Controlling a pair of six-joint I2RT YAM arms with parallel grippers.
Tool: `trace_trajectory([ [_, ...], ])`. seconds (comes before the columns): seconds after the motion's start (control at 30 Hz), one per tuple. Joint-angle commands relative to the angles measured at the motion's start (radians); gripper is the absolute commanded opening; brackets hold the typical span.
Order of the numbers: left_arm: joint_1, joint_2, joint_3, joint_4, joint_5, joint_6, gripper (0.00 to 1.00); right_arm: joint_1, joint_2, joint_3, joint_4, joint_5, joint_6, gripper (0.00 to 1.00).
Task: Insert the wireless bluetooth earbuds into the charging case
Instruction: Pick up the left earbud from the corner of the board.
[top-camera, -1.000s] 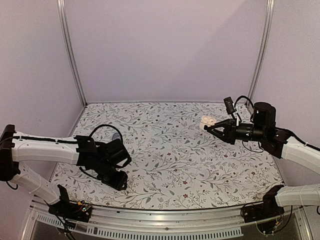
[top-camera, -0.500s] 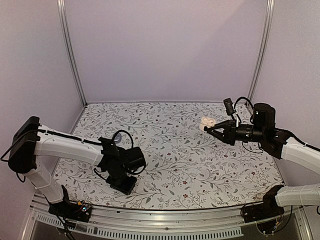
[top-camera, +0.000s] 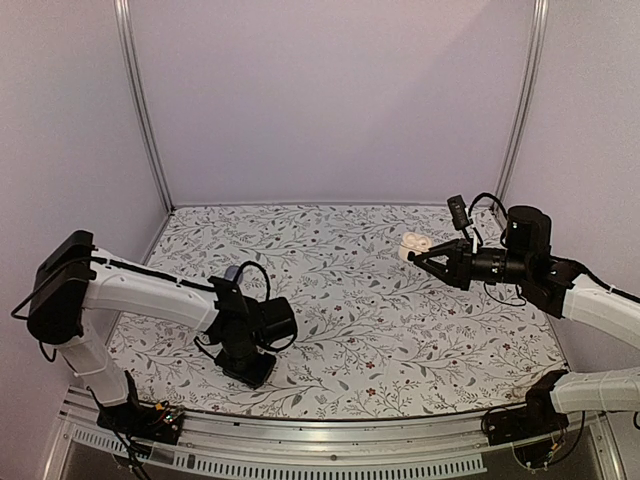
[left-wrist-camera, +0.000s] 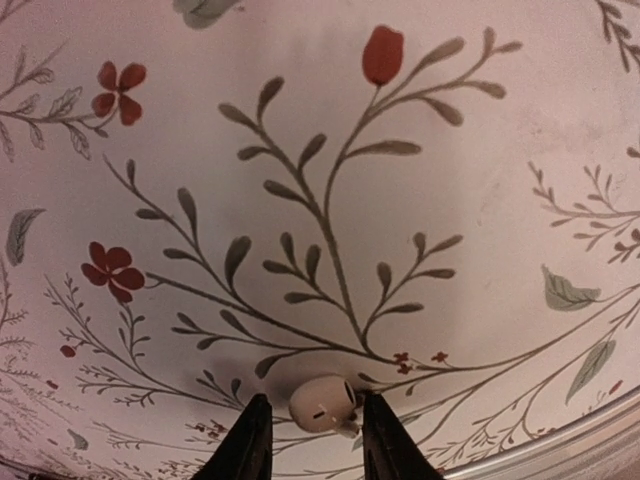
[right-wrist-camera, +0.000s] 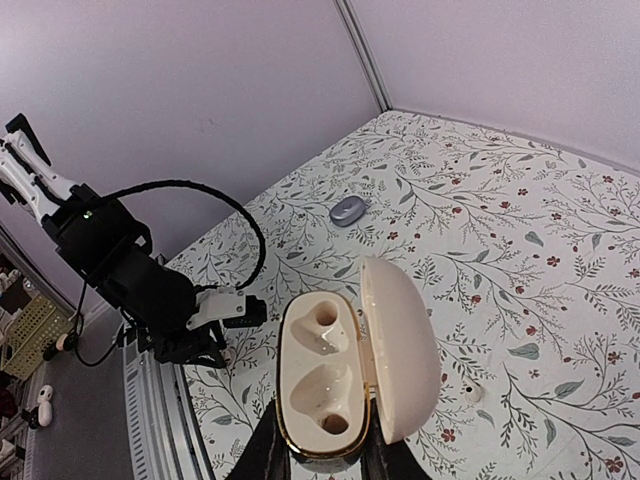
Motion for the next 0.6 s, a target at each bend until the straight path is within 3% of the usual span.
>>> trace_trajectory([
  [0.0, -0.014, 0.019, 0.016, 0.017, -0.01, 0.012, 0.29, -0.004, -0.008, -0.005, 0.028, -0.004, -0.001, 0.0],
  [0.57, -0.013, 0.055, 0.037, 0.032, -0.015, 0.054, 0.23, -0.004, -0.006, 0.003, 0.018, 0.004, -0.008, 0.0],
])
